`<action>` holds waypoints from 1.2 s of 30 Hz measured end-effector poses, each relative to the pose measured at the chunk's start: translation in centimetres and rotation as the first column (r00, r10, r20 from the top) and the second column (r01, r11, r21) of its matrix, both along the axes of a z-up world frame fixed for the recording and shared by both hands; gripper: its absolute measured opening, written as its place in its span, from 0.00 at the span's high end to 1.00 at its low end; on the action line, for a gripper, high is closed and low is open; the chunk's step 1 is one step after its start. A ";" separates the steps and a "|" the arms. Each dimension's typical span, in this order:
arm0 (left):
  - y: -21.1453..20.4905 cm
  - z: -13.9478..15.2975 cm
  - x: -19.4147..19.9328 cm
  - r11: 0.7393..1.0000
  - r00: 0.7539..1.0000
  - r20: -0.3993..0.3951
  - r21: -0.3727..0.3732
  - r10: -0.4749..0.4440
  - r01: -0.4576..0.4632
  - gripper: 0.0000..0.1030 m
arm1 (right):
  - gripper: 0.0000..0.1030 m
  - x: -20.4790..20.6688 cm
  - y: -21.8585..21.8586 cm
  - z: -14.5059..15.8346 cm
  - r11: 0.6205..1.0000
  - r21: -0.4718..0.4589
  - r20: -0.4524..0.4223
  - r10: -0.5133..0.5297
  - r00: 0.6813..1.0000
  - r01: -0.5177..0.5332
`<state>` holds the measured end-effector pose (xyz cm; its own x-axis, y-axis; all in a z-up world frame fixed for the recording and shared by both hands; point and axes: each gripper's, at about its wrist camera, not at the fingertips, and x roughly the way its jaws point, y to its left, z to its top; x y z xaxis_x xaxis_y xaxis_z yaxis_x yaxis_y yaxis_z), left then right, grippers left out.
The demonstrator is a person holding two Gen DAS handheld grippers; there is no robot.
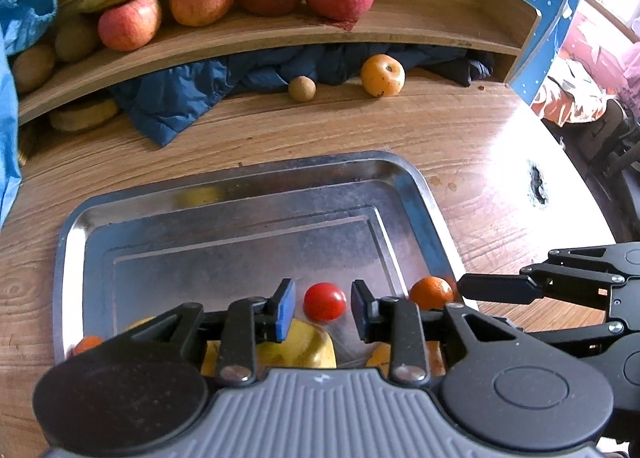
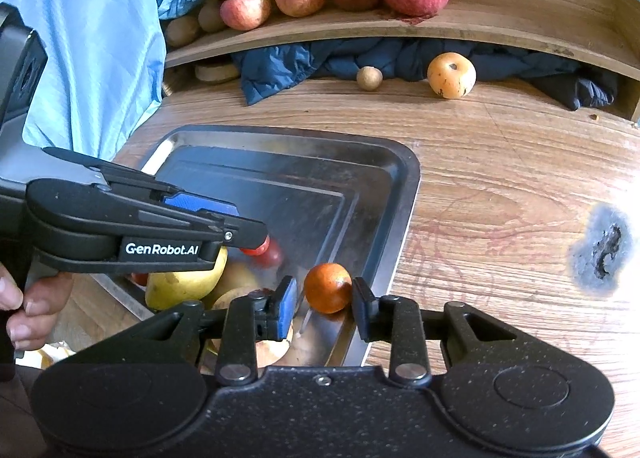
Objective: Organize fruits
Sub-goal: 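Carry tomato with left tool onto tray while right tool carries mandarin there, then open both tools and lift them away from the tray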
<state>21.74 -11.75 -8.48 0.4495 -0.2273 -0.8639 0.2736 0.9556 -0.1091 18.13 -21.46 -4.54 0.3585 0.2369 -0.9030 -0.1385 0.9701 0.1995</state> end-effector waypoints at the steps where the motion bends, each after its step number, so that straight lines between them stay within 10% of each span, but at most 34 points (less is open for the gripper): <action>1: 0.1 0.2 -0.2 1.000 1.000 0.005 -0.002 0.006 -0.006 0.63 | 0.65 -0.1 -0.1 0.1 1.000 -0.002 0.003 0.002 1.000 -0.002; 16: 3.5 3.9 -3.8 0.983 0.981 0.070 0.004 0.180 -0.181 0.09 | 0.20 -1.7 0.3 2.4 0.997 0.000 0.070 0.077 0.995 -0.078; 36: 8.1 3.4 -8.4 0.946 0.958 -0.028 0.168 0.284 -0.276 0.01 | 0.01 -3.1 2.8 2.8 0.975 -0.054 0.020 0.216 0.976 -0.214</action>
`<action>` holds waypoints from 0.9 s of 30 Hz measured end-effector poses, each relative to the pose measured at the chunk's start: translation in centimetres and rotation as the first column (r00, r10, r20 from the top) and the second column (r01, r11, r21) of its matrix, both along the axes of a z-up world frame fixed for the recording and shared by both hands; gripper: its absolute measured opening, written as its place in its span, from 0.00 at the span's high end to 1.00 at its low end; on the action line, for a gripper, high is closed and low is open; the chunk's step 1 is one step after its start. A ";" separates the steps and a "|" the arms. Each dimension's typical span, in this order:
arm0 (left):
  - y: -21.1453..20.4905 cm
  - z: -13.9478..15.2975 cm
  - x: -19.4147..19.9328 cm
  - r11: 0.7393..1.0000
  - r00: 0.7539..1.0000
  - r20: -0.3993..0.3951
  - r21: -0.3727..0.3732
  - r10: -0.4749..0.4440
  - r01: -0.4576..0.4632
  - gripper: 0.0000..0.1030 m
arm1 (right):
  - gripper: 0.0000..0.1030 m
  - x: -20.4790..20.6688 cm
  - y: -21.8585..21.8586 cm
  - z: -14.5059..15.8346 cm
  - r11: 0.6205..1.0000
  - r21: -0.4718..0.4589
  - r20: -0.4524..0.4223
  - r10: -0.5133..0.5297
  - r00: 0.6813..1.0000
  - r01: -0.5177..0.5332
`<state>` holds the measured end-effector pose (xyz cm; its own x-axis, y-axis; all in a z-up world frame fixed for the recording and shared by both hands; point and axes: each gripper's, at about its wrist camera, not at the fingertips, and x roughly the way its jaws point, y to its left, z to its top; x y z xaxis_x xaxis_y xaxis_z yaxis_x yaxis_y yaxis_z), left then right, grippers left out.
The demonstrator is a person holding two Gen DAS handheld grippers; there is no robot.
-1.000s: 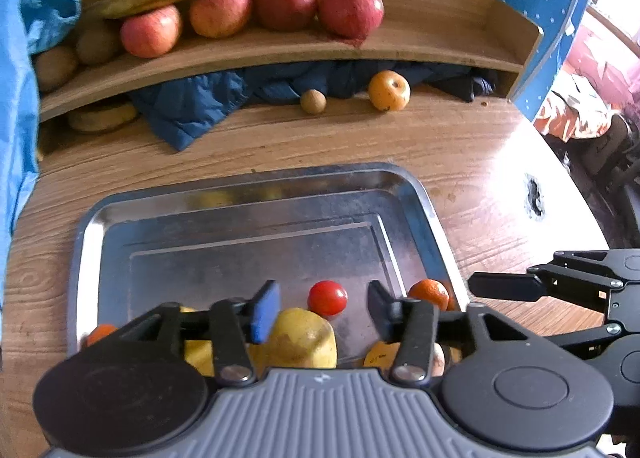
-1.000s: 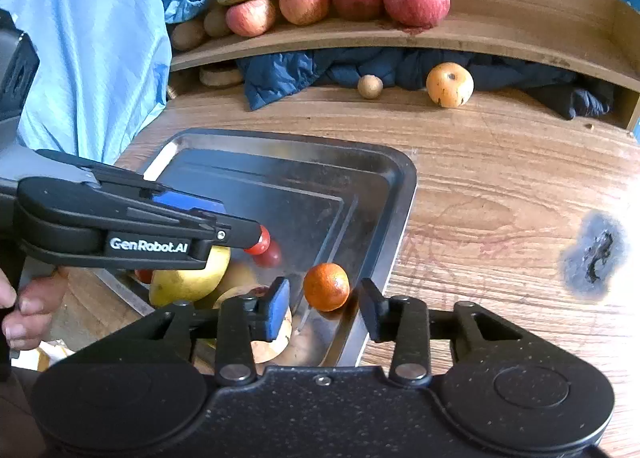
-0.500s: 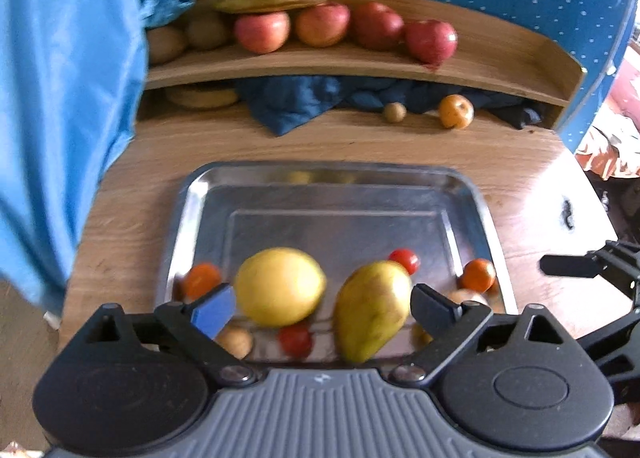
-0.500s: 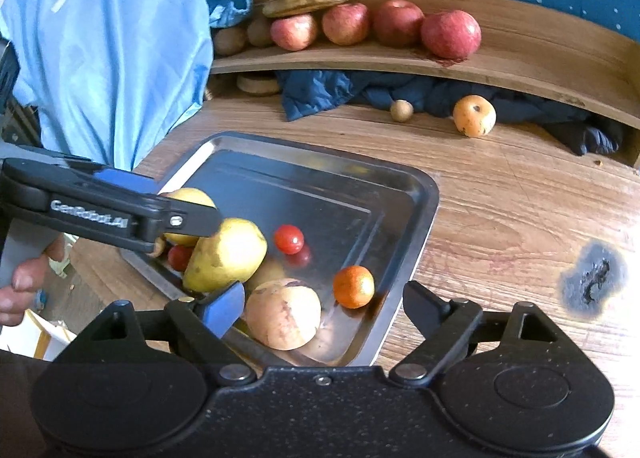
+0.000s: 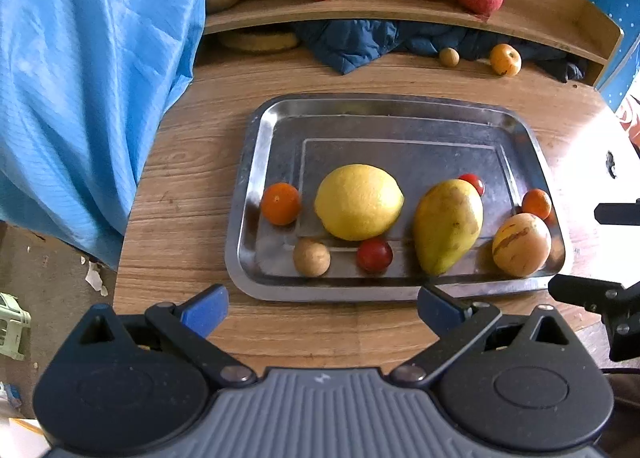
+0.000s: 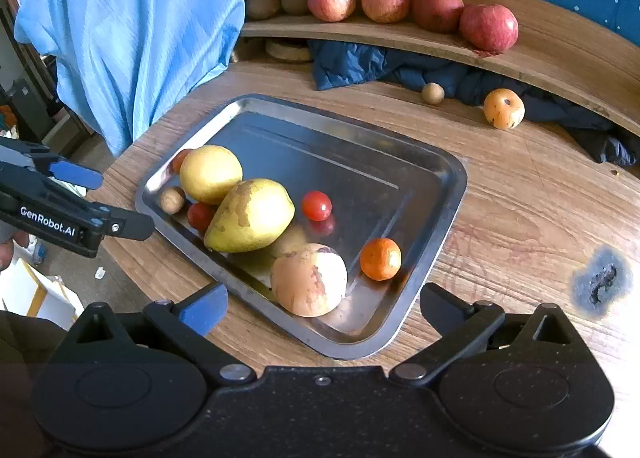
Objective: Organize fruits
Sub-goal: 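Open both tools and lift them away from the tray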
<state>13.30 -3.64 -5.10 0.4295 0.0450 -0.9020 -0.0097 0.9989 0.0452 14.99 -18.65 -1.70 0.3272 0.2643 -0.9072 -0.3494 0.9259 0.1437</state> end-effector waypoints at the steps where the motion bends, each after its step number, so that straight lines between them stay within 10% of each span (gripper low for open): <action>1: -0.1 0.0 0.1 1.000 1.000 0.000 0.005 -0.005 0.005 0.01 | 0.01 0.0 0.0 0.0 1.000 -0.003 -0.002 -0.002 1.000 0.002; 27: -4.3 0.8 8.2 0.978 0.977 0.047 0.027 -0.209 0.208 0.01 | 0.01 3.5 -2.4 -0.1 0.986 0.007 0.034 -0.169 0.985 0.169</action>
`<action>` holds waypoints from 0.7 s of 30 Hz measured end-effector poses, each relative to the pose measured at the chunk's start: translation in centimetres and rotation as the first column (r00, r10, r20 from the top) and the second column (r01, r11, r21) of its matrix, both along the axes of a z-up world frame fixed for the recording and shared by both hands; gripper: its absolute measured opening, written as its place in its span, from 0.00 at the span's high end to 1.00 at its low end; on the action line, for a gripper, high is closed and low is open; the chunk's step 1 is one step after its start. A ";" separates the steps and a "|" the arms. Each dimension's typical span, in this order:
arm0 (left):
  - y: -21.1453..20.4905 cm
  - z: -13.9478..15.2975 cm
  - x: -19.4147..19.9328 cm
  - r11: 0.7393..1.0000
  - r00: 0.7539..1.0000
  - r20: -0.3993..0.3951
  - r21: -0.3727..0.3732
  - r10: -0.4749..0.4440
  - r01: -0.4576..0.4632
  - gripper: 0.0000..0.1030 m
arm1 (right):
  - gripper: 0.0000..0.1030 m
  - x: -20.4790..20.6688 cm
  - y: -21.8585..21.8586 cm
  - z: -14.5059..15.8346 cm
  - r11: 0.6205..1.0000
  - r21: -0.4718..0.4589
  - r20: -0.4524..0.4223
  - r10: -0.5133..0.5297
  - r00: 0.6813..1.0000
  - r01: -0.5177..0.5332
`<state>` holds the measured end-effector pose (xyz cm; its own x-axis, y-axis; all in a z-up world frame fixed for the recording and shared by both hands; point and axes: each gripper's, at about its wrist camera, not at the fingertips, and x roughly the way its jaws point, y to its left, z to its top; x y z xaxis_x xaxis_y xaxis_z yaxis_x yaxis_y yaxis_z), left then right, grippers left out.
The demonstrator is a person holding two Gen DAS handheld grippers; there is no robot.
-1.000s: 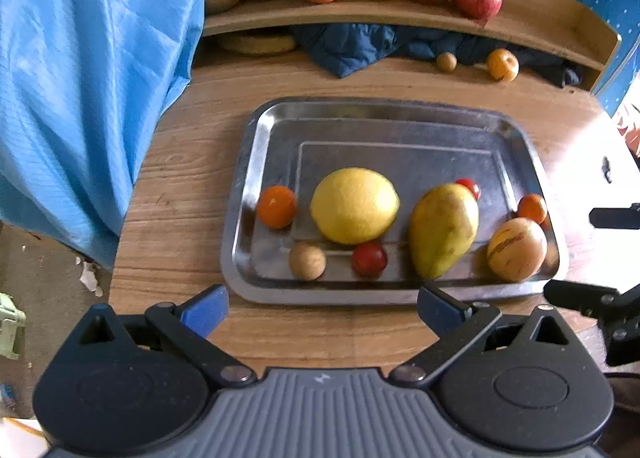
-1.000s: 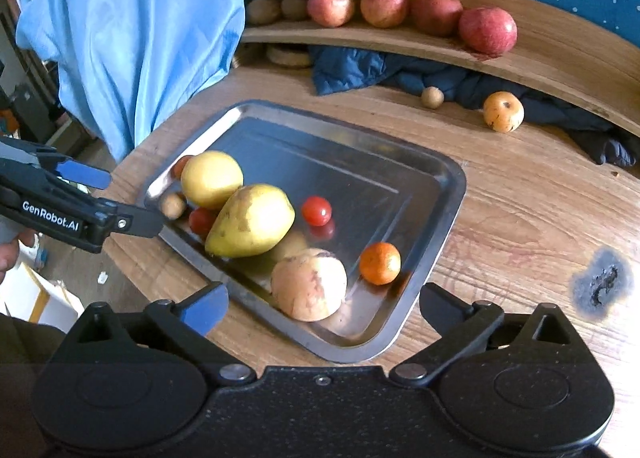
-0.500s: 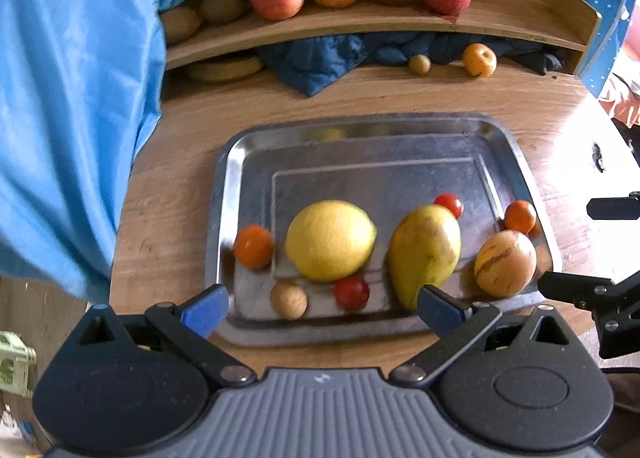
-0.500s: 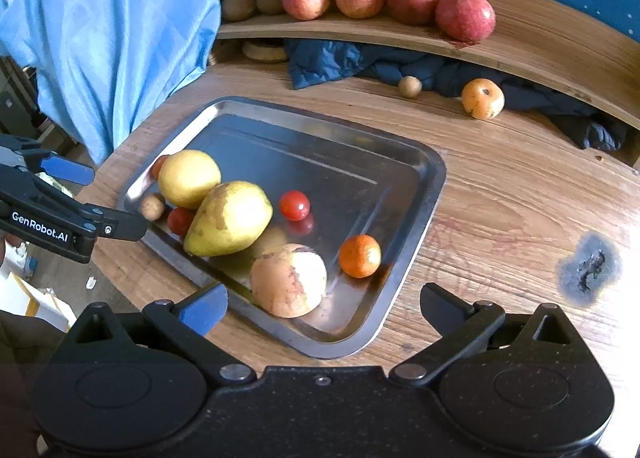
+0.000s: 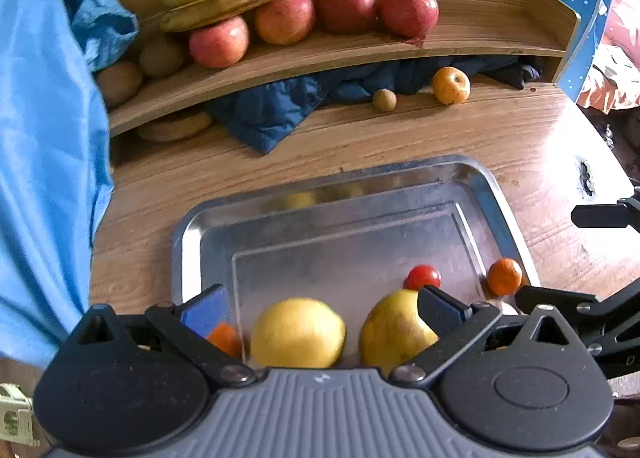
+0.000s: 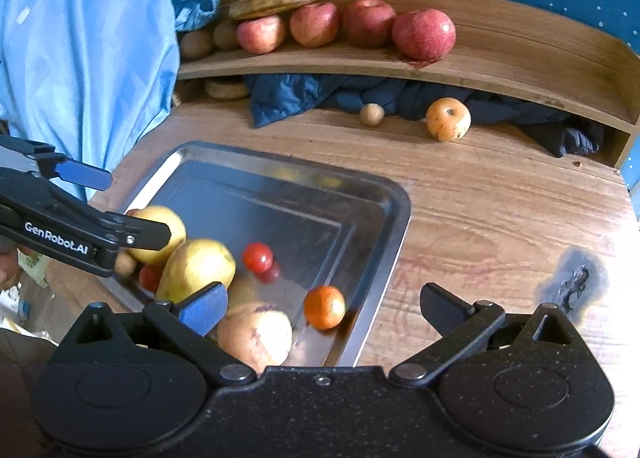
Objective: Organize fruits
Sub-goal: 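Open both tools and lift them away from the tray, then move left tool to the small brown fruit while right tool moves to the yellow-orange apple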
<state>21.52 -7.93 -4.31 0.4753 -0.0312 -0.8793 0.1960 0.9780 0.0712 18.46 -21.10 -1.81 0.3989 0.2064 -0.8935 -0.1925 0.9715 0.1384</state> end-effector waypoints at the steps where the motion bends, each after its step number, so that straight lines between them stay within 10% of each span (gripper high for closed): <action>1: -0.1 -0.1 0.3 1.000 1.000 -0.001 -0.001 -0.006 0.006 0.01 | 0.01 0.2 -0.1 -0.1 1.000 0.000 0.000 -0.006 1.000 0.006; 21: -1.5 -1.4 6.9 0.996 0.996 -0.018 -0.014 -0.086 0.086 0.01 | 0.01 3.8 -1.6 -1.5 0.990 -0.016 -0.004 -0.141 0.990 0.141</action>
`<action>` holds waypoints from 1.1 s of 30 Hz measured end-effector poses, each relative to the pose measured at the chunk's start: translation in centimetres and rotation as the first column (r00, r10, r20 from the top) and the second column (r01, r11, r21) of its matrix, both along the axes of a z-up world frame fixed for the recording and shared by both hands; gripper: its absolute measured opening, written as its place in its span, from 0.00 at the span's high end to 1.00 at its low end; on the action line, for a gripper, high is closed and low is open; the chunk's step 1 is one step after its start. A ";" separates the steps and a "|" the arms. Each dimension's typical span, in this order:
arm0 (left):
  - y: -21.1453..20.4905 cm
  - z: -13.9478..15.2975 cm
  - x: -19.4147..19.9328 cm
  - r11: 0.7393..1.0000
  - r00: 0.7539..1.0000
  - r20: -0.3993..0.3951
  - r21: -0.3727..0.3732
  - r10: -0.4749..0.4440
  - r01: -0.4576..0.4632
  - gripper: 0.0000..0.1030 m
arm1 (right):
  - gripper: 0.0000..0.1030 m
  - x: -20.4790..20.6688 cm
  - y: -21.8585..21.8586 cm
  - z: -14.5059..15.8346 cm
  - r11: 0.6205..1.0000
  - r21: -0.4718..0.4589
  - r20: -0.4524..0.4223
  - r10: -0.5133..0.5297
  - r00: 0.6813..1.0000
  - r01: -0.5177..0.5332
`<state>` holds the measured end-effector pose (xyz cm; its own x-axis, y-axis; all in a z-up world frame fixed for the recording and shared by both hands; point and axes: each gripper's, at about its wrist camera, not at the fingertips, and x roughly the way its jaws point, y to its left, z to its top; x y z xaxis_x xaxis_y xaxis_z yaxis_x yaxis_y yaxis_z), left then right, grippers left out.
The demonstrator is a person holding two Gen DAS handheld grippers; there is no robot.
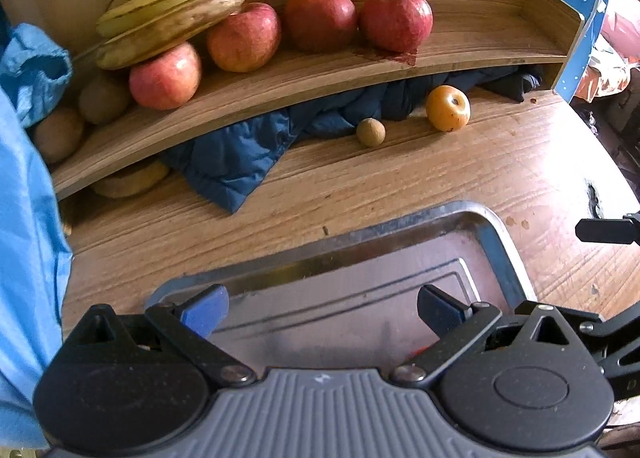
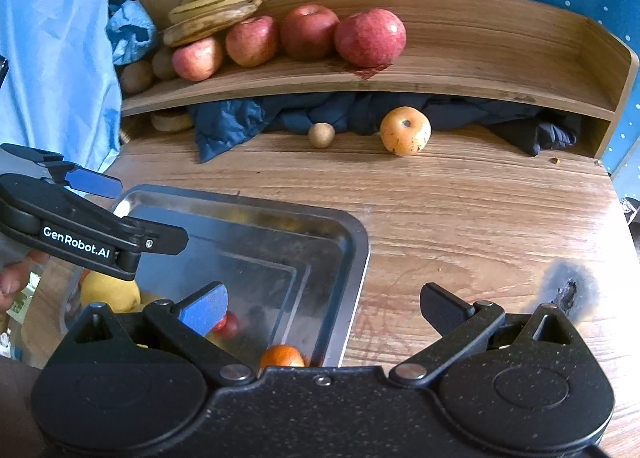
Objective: Organize fruits
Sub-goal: 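Move left tool to the small brown fruit while right tool moves to the yellow-orange apple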
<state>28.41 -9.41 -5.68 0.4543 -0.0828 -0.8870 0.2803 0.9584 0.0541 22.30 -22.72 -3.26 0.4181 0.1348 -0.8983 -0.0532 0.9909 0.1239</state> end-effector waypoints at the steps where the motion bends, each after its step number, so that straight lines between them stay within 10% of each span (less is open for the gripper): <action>1: -0.2 -0.1 0.4 1.000 1.000 -0.001 -0.001 -0.006 0.006 0.01 | 0.01 0.1 -0.1 -0.1 1.000 -0.001 -0.002 -0.005 1.000 0.005; 33: -3.2 -2.8 8.9 0.999 0.999 -0.030 -0.048 0.014 -0.016 0.01 | 0.01 6.4 -3.1 -2.8 0.991 -0.073 -0.014 -0.109 0.994 0.108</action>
